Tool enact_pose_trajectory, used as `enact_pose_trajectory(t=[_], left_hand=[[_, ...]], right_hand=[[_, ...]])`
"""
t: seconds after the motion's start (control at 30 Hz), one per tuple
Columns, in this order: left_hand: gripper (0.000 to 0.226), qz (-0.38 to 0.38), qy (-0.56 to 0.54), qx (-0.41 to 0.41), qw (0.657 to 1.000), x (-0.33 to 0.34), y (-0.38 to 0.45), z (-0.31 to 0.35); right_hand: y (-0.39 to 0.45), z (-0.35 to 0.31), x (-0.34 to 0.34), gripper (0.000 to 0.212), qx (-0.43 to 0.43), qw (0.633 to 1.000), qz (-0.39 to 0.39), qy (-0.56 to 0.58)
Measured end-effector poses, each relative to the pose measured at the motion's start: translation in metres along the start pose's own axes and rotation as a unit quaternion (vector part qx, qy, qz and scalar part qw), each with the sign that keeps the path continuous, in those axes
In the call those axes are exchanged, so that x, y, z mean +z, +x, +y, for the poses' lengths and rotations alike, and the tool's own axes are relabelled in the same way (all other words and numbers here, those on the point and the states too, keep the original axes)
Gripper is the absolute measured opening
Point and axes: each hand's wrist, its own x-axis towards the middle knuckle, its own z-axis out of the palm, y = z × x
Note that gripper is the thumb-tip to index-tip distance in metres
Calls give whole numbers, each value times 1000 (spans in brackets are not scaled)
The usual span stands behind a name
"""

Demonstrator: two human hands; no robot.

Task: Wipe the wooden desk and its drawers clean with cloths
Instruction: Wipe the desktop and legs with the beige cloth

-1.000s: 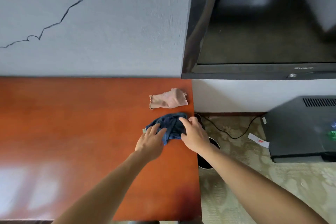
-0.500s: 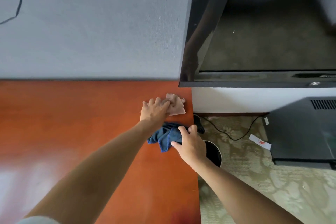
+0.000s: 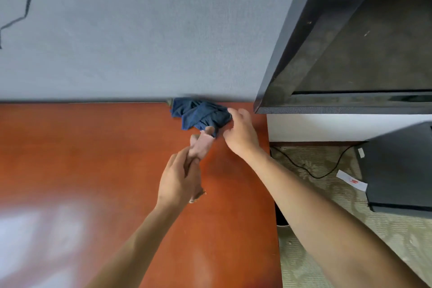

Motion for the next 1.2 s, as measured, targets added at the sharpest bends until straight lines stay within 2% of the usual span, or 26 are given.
enact_pose_trajectory(t=[0.07,0.1,0.17,0.2,0.23,0.3,0.37,0.4,0.43,0.5,0.57,0.63,0.7,0.83,0.9,0.97,1.03,1.1,1.2], left_hand=[[21,-17,-6,1,1000,15,3,10],[18,-37,-10,4,999,24,6,17],[26,-107,-16,14,994,40,13,33],[30,-143,-7,39,989,46,14,36],[31,-150,21,97,984,50,16,35],[41,-105,114,215,964,56,23,19],[53,-55,180,230,955,54,44,7],[56,-51,214,222,950,51,59,5],[59,-59,248,214,943,50,77,3],[62,-66,300,197,931,51,115,1],[60,-68,330,161,928,57,140,1],[59,-65,342,137,927,65,145,1],[61,-64,321,116,938,69,146,3],[65,-70,234,87,966,65,147,11],[64,-91,178,74,977,62,141,15],[63,-113,138,99,979,58,130,9],[61,-116,117,136,977,48,115,-3],[60,-68,157,179,969,38,91,-21],[58,-7,229,202,952,32,32,-62]], right_hand=[[-28,-16,-11,30,38,993,-19,110],[-47,-22,-14,19,48,976,-67,200],[-80,-18,-11,25,76,942,-155,288],[-88,-8,-9,25,91,943,-149,283],[-88,6,-9,26,93,960,-90,247],[-70,33,-19,31,115,977,54,170],[-42,50,-32,35,93,980,150,94],[-25,55,-37,30,57,984,165,32],[-8,61,-40,23,11,986,161,-40],[25,69,-38,26,-68,976,124,-165],[46,72,-24,35,-73,968,104,-217],[46,73,-1,47,-44,948,139,-284],[17,73,27,59,-57,935,139,-322],[-108,63,68,66,-164,930,29,-328],[-120,78,66,65,-216,913,-20,-344],[-94,88,52,66,-189,906,-7,-379],[-53,87,35,71,-94,918,35,-384],[-23,82,23,76,-19,930,47,-365],[-32,68,40,79,26,943,81,-323]])
